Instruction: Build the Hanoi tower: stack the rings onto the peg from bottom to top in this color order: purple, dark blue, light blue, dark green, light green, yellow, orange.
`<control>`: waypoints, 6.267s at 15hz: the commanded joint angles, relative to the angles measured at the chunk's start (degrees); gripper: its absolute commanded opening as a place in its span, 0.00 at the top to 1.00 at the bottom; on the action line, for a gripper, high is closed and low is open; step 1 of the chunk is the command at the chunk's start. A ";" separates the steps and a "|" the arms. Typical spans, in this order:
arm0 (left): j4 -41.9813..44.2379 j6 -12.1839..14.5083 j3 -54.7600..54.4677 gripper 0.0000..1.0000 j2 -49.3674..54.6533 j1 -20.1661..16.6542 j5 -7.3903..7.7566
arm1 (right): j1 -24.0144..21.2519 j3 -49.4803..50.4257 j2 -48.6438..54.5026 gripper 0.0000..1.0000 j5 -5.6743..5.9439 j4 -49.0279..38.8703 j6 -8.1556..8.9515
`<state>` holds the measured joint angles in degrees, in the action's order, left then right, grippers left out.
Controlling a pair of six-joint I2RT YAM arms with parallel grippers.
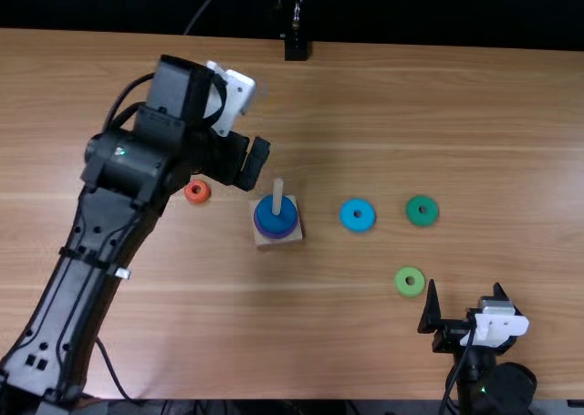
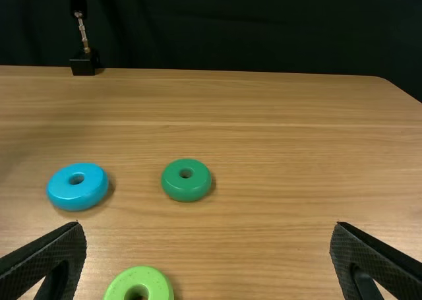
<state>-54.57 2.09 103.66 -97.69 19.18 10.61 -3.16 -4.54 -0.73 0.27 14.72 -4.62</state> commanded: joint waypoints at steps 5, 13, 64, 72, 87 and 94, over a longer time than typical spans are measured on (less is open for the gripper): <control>3.52 -0.08 -7.94 0.00 10.24 -3.80 0.04 | -0.71 3.66 0.73 0.00 1.20 4.01 0.09; 7.74 0.76 -25.79 0.00 27.03 -10.65 -9.56 | -0.71 3.66 0.73 0.00 1.20 4.01 0.09; 29.25 0.13 -103.66 0.00 97.69 -18.74 -9.45 | -0.62 3.57 0.73 0.00 1.20 4.11 0.09; 29.25 0.13 -103.66 0.00 97.69 -18.74 -9.45 | -0.53 -7.68 0.73 0.00 1.20 3.17 0.09; 29.25 0.13 -103.66 0.00 97.69 -18.74 -9.56 | 12.74 -61.56 -58.42 0.00 1.94 9.39 18.33; 29.25 0.13 -103.66 0.00 97.69 -18.74 -9.56 | 16.96 -63.32 -78.19 0.00 1.31 14.35 15.28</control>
<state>-21.54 2.17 6.04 -0.67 1.02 0.64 12.84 -65.98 -78.52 1.26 29.28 13.17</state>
